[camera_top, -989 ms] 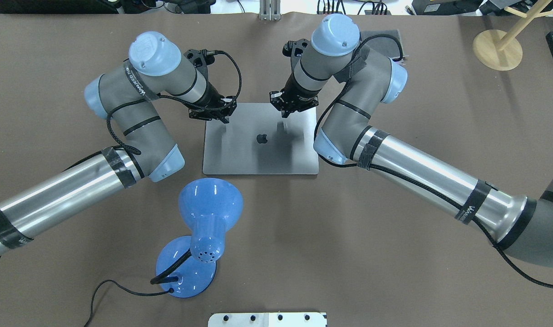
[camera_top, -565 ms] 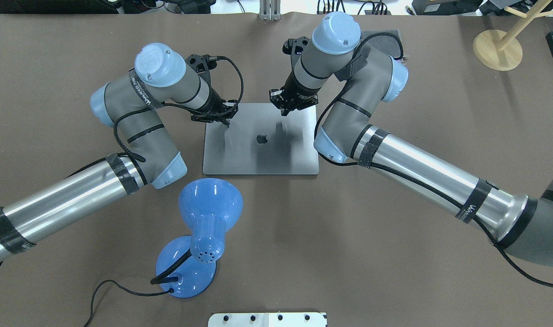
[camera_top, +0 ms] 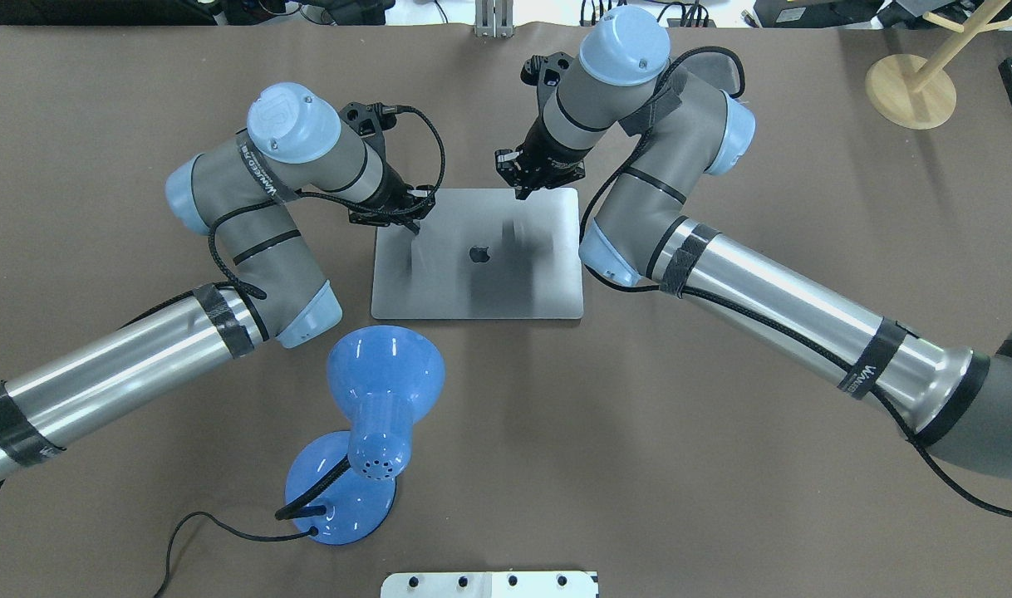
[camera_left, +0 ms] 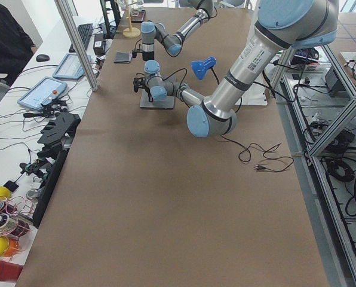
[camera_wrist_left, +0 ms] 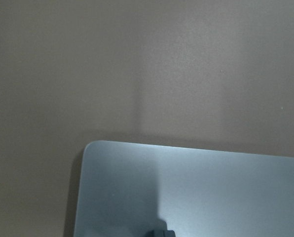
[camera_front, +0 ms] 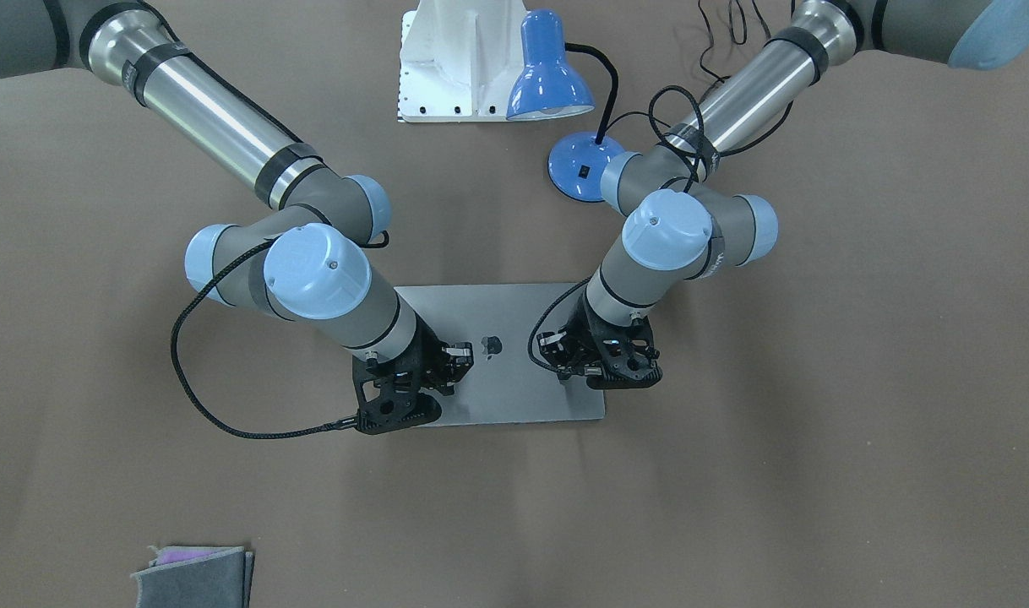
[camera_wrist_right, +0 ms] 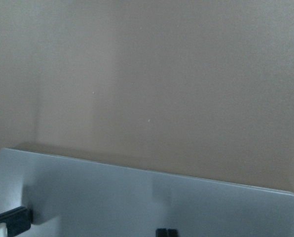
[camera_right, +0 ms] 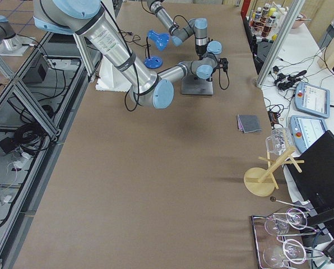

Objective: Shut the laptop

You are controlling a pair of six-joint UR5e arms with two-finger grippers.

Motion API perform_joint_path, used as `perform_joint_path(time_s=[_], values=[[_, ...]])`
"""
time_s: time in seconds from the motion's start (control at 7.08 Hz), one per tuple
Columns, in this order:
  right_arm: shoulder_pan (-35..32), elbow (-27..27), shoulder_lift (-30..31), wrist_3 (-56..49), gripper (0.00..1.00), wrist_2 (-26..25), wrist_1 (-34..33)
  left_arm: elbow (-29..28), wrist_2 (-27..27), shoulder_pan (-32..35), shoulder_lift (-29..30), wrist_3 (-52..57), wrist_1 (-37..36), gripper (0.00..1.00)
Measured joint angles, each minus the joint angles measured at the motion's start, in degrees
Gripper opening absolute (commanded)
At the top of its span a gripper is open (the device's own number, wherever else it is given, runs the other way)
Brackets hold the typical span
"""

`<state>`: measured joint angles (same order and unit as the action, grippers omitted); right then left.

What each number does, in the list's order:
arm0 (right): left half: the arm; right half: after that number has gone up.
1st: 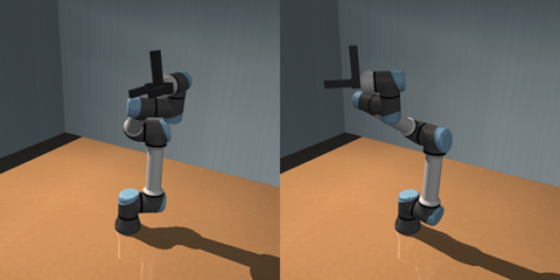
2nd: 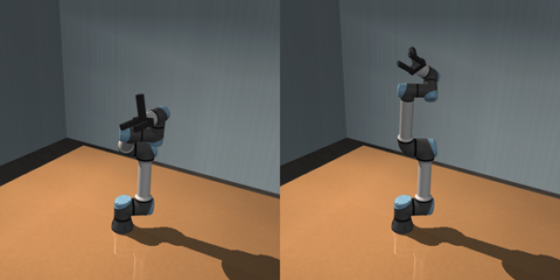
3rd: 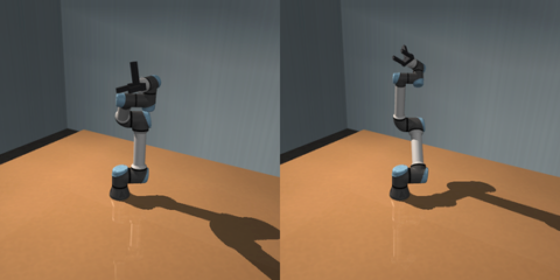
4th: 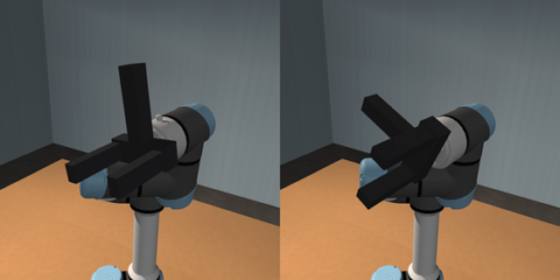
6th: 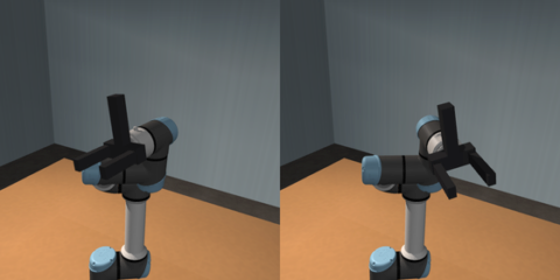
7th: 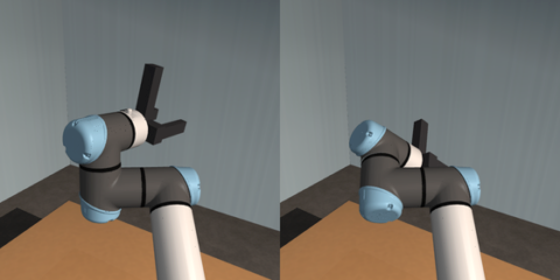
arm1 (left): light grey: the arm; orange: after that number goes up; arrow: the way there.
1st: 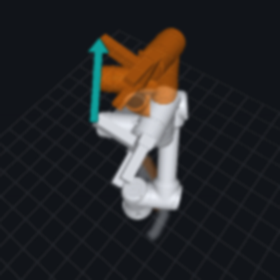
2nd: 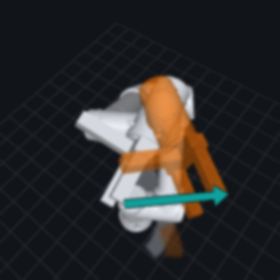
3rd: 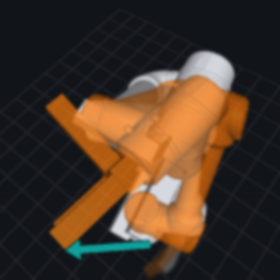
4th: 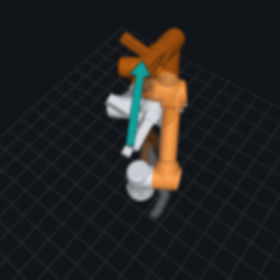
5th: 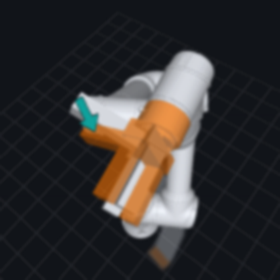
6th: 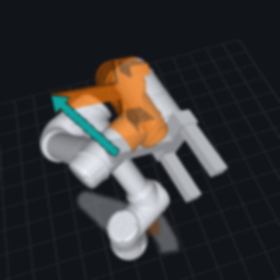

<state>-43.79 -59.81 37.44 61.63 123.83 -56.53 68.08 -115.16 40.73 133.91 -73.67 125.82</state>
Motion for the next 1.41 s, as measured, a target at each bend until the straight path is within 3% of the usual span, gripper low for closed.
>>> perform_joint_path(time_s=[0.14,0.42,0.85,1.13,1.41], values=[[-1.39,-0.34,0.01,0.06,1.00,1.39,-0.07,0.79,-0.30,0.61,0.12,-1.05,0.05,0.97],[-5.16,-4.21,0.80,0.44,1.00,5.95,-3.16,4.87,-1.51,2.56,0.00,-4.92,-0.61,0.99],[-12.76,-19.43,11.40,0.45,1.00,14.13,-16.05,12.31,-9.36,9.76,-6.22,-4.23,-6.28,0.99],[-17.54,-26.65,17.50,-1.28,1.00,12.25,-26.81,20.07,-13.63,16.54,-14.85,4.87,-12.06,0.99],[-22.10,-29.62,24.50,-15.10,1.00,8.08,-31.91,28.58,-14.59,22.63,-24.33,19.07,-20.20,0.99]])
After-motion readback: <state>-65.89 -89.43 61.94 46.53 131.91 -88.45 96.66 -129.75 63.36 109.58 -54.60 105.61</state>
